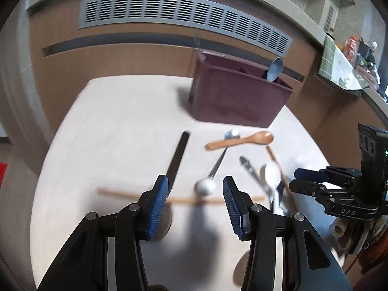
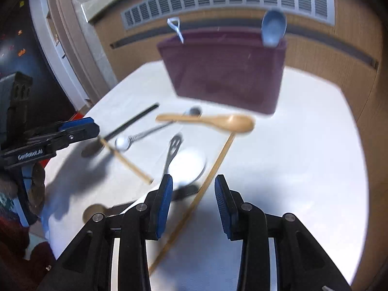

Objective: Organize utensils
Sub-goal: 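Move the right tool to the white plastic spoon while the left tool approaches the ball-handled spoon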

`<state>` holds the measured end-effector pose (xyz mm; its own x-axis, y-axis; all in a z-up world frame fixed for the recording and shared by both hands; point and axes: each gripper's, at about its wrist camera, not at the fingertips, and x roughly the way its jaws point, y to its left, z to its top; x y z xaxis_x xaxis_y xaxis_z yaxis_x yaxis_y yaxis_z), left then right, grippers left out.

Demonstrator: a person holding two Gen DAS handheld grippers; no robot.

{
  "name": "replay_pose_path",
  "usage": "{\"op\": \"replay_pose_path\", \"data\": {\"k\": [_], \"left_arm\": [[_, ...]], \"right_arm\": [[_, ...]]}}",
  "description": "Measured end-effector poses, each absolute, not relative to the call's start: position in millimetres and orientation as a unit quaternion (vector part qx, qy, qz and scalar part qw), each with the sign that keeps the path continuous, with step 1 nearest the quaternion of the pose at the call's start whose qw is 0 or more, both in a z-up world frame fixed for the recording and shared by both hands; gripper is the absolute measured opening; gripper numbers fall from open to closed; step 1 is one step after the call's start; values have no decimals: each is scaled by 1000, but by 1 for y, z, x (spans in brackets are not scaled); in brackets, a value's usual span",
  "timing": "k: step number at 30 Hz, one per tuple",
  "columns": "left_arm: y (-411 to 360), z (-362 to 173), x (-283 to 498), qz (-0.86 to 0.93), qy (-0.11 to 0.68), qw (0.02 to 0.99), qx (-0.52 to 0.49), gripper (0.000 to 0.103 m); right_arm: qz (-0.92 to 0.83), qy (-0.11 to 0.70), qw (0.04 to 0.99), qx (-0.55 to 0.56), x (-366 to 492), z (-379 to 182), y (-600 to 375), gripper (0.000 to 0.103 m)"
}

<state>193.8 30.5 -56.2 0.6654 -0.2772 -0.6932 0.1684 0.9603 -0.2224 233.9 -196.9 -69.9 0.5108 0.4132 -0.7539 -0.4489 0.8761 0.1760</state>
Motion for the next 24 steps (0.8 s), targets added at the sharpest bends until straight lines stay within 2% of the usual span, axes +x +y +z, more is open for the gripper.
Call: {"op": "replay_pose_path", "data": {"k": [9, 24], "left_arm": [[52, -56, 176, -63, 361, 927, -81, 48], [38, -71, 178, -90, 380, 917, -80, 48]], "right_arm": [[219, 444, 869, 24, 250, -83, -179, 35], [203, 414, 878, -128, 261, -87, -118, 37]]}}
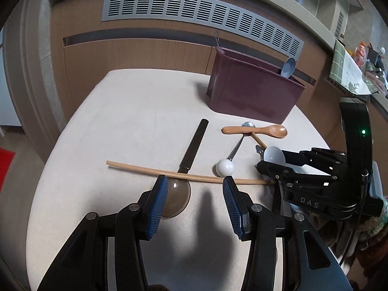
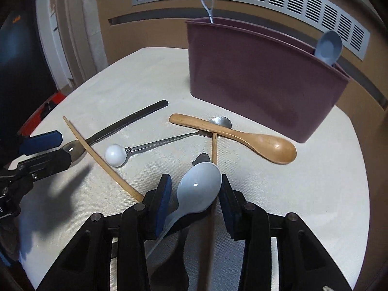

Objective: Organize utensils
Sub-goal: 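Move the right tool to the white plastic spoon while the left tool approaches the ball-handled spoon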

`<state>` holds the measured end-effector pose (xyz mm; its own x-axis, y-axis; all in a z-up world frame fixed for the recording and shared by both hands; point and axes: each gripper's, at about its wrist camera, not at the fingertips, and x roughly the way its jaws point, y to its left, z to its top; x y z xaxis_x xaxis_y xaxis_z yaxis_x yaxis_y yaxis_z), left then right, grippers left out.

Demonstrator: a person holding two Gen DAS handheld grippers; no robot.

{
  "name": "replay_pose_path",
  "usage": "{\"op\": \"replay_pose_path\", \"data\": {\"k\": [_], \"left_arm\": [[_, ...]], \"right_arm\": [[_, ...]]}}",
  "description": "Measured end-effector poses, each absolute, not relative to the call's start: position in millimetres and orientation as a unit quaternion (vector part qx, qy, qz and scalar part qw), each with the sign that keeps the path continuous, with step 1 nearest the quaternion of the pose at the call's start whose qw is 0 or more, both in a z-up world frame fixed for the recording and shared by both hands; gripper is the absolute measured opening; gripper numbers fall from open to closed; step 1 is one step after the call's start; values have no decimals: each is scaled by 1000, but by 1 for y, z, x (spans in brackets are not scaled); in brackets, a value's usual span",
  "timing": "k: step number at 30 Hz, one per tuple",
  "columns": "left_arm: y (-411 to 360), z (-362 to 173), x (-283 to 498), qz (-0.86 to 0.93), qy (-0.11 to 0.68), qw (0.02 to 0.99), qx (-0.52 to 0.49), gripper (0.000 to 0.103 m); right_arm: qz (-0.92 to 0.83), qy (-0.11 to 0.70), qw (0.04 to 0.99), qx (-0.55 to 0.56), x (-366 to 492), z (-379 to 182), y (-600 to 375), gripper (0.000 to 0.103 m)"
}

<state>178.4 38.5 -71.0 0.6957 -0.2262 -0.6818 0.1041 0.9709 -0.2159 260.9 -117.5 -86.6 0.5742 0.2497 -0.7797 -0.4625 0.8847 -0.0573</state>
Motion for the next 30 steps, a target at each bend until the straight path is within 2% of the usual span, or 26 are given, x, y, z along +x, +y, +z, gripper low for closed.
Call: {"op": "replay_pose_path", "data": {"k": [6, 12, 25, 30], "left_arm": [[45, -75, 178, -87, 385, 914, -89, 48], [41, -78, 178, -94, 391, 911, -90, 48], [38, -76, 176, -99, 391, 911, -89, 48], [33, -75, 176, -103, 392, 910, -84, 48]], "right_arm": [[218, 414, 874, -135, 259, -84, -141, 36], [198, 374, 896, -133, 247, -69, -180, 37], [219, 450, 865, 25, 228, -75, -214, 37], [241, 430, 870, 1, 213, -67, -193, 38]]}}
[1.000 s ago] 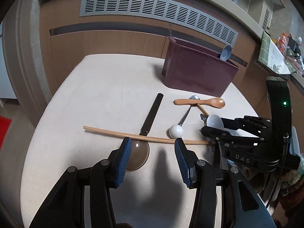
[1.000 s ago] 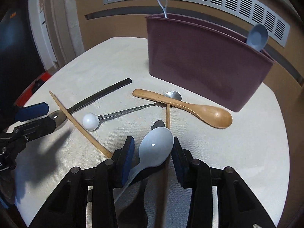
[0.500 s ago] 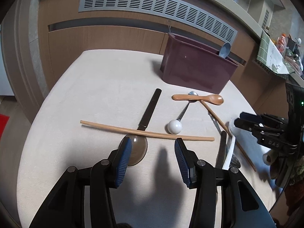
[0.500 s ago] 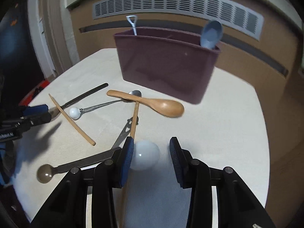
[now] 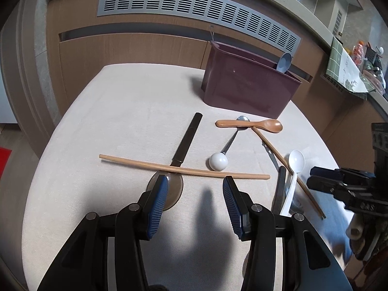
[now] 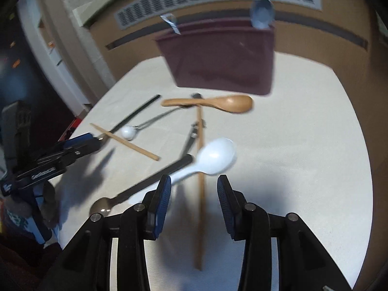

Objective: Organize utensils
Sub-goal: 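Move the right tool to the white plastic spoon while the left tool approaches the ball-handled spoon, then grasp the white plastic spoon with the right tool while the left tool grasps the white ball handle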

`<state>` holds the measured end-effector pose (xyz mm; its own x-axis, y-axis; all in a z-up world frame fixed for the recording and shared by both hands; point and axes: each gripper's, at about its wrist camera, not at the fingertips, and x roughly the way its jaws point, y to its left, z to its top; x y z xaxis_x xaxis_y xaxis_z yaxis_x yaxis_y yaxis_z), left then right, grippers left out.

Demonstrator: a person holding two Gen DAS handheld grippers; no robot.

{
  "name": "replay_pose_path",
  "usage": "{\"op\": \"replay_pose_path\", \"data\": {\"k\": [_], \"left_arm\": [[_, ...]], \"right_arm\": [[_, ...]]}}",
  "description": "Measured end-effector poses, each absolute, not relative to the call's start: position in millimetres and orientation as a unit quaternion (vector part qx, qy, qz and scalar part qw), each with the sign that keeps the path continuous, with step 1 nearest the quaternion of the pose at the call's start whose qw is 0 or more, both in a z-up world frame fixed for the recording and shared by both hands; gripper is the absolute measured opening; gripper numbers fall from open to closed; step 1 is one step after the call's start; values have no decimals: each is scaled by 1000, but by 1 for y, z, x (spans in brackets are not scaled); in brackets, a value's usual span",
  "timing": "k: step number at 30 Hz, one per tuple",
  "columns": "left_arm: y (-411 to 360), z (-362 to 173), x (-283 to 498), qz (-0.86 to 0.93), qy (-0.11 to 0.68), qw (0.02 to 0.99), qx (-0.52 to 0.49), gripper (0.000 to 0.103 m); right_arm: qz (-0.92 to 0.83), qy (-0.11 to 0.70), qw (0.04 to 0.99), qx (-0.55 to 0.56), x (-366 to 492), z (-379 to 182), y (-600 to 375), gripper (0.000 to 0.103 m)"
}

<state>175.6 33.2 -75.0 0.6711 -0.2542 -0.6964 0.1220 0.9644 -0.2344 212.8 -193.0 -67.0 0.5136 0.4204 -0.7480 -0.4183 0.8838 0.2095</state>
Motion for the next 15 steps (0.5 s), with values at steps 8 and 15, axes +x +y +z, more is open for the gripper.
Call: {"op": "replay_pose_path", "data": {"k": [8, 15], "left_arm": [[26, -78, 179, -112, 399, 906, -83, 48], [7, -79, 198, -135, 395, 906, -73, 48]], "right_arm": [[346, 444, 826, -31, 204, -79, -144, 31], [310, 455, 828, -101, 195, -84, -153, 29]]}}
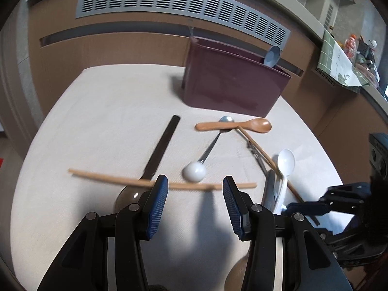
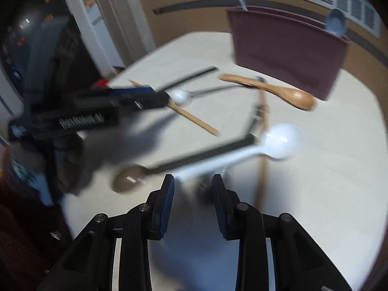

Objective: Organize utensils
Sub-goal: 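Grasp the white plastic spoon with the right tool while the left tool grasps the white ball handle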

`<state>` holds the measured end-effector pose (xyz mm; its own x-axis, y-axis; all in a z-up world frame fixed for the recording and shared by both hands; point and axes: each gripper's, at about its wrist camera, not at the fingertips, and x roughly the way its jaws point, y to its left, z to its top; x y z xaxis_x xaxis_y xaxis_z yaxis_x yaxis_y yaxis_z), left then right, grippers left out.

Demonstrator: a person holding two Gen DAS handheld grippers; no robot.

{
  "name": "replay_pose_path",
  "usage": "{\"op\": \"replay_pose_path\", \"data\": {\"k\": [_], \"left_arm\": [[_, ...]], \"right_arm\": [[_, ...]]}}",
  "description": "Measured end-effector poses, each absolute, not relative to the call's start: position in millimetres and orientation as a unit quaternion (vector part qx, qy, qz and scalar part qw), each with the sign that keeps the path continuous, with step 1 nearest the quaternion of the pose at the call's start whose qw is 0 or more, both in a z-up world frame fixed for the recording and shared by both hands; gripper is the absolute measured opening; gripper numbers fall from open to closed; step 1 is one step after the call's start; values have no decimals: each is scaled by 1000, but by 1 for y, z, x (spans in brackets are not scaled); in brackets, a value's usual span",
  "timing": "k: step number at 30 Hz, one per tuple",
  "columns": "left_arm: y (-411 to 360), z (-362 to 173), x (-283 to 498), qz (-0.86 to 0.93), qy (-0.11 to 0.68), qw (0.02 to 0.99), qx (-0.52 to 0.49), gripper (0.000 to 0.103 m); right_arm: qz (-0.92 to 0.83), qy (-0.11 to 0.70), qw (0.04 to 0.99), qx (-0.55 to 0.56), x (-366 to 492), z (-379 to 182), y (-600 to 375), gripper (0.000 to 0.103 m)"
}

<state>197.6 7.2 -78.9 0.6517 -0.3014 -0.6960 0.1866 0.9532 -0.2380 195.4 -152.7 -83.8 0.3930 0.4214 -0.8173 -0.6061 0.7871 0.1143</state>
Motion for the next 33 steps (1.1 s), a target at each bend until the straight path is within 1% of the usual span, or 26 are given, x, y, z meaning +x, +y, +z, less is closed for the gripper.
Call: {"op": "replay_pose_path", "data": {"k": [1, 2, 4, 5, 7, 10, 13, 18, 19, 20, 21, 23, 26, 29, 33], "left_arm": [[4, -80, 201, -132, 400, 905, -68, 48], [1, -81, 203, -130, 403, 904, -64, 48], [-4, -81, 204, -122, 401, 906, -51, 48], [-6, -81, 204, -119, 401, 907, -47, 48], [-7, -81, 205, -112, 401, 908, -42, 48], [-7, -82, 204, -104, 403, 909, -35, 48], [-6, -81, 202, -109, 402, 908, -39, 48], [1, -78, 203, -105, 397, 910, -52, 48], [3, -79, 203, -105, 397, 910, -53, 48], [3, -79, 203, -103, 398, 910, -54, 48], [4, -80, 203, -102, 399, 910, -53, 48], [5, -82, 203, -104, 402, 908, -54, 48], [3, -83, 204, -107, 401, 909, -50, 48], [-2, -82, 207, -110, 402, 908, -46, 48], [-10, -80, 207, -114, 394, 911, -35, 48]], "right_arm": [[290, 454, 834, -118, 194, -85, -160, 29], [281, 453, 838, -118, 192, -85, -170, 26], [254, 448, 851, -103, 190, -79, -189, 26], [245, 440, 859, -94, 190, -75, -196, 30], [227, 430, 872, -63, 194, -69, -212, 31], [204, 443, 873, 7, 212, -73, -231, 31], [205, 463, 860, 63, 234, -88, -228, 31], [220, 454, 859, 88, 265, -89, -207, 31], [227, 456, 856, 89, 271, -91, -201, 30], [228, 456, 856, 85, 276, -93, -199, 24], [228, 454, 858, 78, 276, -91, -196, 9], [237, 445, 861, 59, 275, -88, -187, 9], [252, 403, 879, 44, 261, -69, -191, 6], [246, 374, 893, 33, 249, -53, -199, 5], [229, 371, 900, 30, 242, -52, -209, 5]]}}
